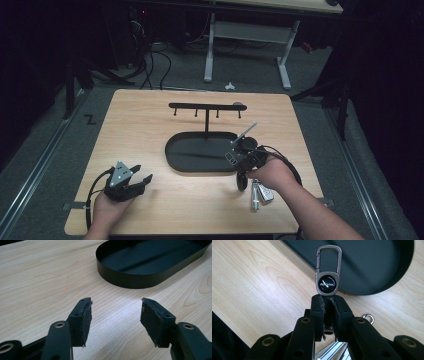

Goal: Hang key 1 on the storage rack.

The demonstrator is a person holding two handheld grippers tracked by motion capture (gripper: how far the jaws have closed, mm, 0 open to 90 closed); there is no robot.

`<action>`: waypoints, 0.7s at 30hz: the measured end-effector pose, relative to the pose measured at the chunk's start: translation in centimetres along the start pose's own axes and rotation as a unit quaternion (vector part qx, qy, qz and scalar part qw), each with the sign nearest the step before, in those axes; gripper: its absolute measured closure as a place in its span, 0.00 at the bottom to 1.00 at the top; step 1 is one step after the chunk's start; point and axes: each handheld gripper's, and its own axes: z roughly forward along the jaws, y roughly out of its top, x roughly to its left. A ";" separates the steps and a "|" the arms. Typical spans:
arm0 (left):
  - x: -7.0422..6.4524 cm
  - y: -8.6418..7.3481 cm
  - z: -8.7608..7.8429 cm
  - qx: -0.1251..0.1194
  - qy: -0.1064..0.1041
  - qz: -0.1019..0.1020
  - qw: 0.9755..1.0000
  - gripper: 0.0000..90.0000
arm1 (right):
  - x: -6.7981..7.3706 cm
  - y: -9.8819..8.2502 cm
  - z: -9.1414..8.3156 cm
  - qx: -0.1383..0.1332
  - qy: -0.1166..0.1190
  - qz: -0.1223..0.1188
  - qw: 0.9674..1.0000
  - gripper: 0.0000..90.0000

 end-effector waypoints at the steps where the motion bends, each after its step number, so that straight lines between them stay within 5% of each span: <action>1: 0.0 0.0 0.0 0.000 0.000 0.000 1.000 0.47 | -0.1 0.0 -0.1 -0.002 -0.001 -0.001 1.000 0.89; 21: 0.0 0.0 0.1 0.001 -0.002 0.000 1.000 0.47 | -0.7 1.0 -1.5 -0.016 -0.004 0.005 1.000 0.89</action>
